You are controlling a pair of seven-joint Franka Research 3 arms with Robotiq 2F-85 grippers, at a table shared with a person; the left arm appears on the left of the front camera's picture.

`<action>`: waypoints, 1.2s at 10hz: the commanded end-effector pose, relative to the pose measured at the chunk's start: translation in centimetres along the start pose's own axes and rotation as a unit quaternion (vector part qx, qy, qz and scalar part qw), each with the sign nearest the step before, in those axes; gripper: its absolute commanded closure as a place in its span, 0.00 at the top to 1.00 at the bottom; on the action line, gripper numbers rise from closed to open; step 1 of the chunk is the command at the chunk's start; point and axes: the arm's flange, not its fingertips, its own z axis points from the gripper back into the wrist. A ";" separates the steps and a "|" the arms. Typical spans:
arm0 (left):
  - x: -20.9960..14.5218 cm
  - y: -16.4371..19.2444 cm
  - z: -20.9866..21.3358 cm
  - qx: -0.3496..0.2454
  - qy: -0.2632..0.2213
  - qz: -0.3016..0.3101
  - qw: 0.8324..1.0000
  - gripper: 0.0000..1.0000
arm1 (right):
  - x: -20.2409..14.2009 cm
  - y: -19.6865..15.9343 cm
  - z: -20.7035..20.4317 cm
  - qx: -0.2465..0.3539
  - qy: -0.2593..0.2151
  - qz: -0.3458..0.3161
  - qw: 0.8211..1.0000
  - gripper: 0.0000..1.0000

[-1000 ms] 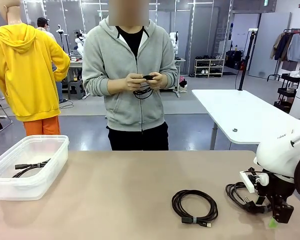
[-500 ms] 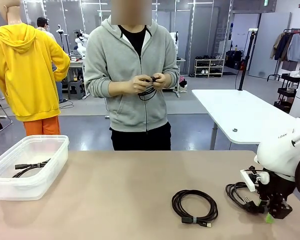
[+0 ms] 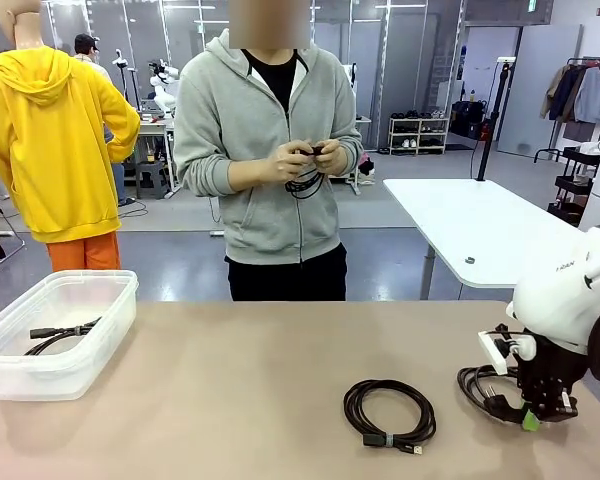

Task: Organize and store the cables.
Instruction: Place the Power Cable into the Organizing box.

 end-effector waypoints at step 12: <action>0.3 -0.1 0.0 0.006 0.008 0.008 1.000 0.82 | 23.2 -0.6 12.7 -0.050 -0.043 0.030 0.997 0.00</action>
